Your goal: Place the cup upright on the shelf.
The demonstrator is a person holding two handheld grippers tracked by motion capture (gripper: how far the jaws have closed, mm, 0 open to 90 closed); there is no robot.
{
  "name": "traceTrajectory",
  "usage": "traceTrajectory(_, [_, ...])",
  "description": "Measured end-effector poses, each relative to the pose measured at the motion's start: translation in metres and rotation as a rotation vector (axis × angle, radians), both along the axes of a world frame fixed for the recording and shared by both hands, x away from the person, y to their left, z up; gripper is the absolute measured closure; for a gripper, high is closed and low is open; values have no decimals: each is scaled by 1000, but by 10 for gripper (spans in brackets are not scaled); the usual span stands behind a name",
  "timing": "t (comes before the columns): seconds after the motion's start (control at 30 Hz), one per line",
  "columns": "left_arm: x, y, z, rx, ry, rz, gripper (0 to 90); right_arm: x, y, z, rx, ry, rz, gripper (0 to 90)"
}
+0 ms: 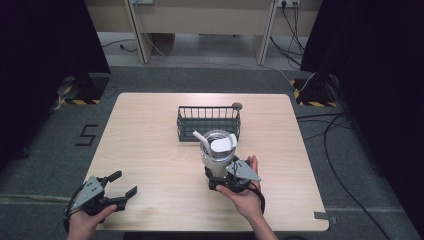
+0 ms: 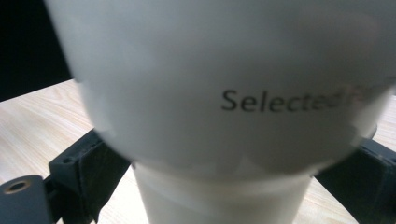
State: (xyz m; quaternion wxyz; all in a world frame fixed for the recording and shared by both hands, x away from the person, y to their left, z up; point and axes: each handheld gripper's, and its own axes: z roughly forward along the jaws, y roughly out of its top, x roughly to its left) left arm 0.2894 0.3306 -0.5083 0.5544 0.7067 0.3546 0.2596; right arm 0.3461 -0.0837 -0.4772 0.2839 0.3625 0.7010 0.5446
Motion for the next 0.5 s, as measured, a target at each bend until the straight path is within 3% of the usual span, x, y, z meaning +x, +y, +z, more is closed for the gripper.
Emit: traceTrajectory(0.5, [0, -1, 0, -6, 0, -6, 155, 13, 9, -7, -6, 0, -7, 81])
